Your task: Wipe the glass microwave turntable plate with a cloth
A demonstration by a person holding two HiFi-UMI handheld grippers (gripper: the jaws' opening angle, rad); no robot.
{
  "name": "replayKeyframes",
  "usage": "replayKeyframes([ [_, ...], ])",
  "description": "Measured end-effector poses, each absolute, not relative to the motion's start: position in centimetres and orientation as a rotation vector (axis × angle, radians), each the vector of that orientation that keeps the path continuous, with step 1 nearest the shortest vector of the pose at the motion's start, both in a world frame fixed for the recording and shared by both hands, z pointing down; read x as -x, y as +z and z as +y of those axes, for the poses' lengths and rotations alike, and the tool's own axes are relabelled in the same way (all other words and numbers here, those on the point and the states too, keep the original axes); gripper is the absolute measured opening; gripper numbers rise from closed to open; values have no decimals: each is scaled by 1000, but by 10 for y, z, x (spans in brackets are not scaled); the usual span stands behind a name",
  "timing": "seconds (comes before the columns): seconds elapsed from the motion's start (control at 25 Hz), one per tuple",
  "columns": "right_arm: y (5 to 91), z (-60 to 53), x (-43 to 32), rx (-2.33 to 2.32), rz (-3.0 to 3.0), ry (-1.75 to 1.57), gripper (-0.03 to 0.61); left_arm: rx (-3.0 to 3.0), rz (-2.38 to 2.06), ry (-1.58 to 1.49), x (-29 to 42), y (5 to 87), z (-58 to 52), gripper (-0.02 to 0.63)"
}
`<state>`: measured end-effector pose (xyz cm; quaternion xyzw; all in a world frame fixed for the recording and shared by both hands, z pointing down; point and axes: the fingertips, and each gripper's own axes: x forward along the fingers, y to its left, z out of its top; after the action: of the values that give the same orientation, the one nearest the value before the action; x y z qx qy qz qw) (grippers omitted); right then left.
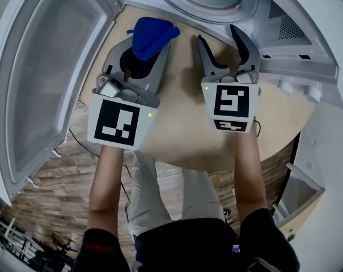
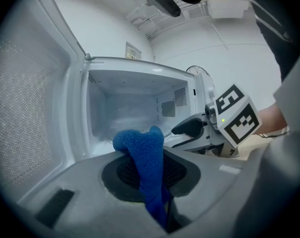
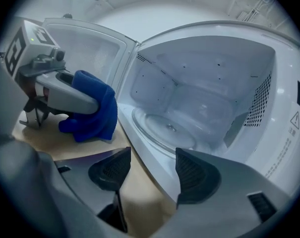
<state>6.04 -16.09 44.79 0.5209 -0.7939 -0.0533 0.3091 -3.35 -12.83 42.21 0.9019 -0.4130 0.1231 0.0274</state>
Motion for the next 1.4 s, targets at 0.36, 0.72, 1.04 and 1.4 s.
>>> replayKeyframes([
  [0.36,452,-165,-61,-1396,-2029,-136,262,-2783,-1301,373,37,422,-137,54],
  [0.72,454,-165,-63,-1393,-1993,-144,262,-2847,-1343,398,38,406,-153,54],
  [1.04,455,-165,-62,-1384,-2007,-142,262,-2912,-1452,523,29,399,-180,54],
  [1.4,456,-164,-62,-1370,-2008,-144,262,-2980,-1471,593,22,396,-207,54],
])
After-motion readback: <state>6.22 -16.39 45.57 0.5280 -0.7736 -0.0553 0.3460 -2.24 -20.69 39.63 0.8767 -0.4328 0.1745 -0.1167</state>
